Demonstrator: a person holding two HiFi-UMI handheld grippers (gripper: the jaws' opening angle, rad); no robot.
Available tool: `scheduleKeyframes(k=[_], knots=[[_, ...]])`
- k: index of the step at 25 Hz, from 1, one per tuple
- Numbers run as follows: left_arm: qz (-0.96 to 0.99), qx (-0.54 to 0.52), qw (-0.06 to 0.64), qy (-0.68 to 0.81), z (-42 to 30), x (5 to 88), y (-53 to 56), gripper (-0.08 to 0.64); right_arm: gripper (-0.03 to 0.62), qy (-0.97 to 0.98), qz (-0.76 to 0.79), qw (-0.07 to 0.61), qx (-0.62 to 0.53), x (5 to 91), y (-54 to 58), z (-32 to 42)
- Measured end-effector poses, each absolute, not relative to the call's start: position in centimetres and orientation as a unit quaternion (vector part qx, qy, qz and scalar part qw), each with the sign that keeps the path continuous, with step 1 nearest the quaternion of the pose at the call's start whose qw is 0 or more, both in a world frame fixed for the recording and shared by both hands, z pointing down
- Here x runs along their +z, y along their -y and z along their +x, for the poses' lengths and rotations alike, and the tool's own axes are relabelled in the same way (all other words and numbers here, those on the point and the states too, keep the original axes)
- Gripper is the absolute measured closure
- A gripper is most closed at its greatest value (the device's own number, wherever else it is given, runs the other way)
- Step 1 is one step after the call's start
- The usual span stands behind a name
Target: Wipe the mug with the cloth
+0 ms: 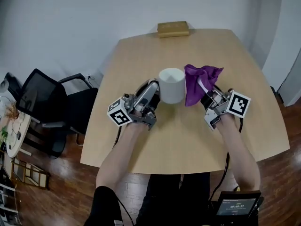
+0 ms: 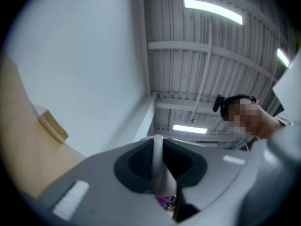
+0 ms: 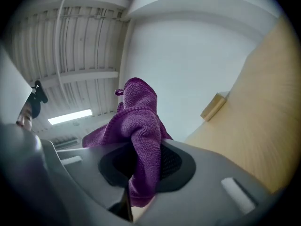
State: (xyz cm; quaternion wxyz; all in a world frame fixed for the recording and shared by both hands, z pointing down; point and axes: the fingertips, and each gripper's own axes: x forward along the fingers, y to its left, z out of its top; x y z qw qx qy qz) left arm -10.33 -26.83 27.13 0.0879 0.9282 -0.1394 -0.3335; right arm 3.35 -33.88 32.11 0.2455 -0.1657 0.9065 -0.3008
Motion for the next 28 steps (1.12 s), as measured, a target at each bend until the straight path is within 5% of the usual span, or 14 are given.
scheduleKeyframes(k=[5,10,17,23,28], knots=[[0.928,-0.352,0.036,0.117,-10.5,25.4,24.5,0.492,0.520,-0.919,-0.095,0.277,-0.265,29.1,30.7,3.1],[0.890,-0.429,0.106,0.109,-12.1,25.2,25.3,0.492,0.520,-0.961,-0.049,0.257,-0.086,25.6,25.2,1.0],[0.886,-0.416,0.167,0.117,-9.4,26.5,25.9,0.492,0.520,-0.949,-0.186,0.236,0.095,23.4,24.0,2.2],[0.914,-0.275,0.117,0.274,-6.0,28.6,26.7,0.492,0.520,-0.886,-0.327,0.050,0.324,25.6,22.3,-1.4],[0.904,-0.287,0.091,0.303,-6.8,27.7,26.4,0.479,0.522,-0.861,-0.309,-0.097,0.393,30.1,23.2,-3.8]])
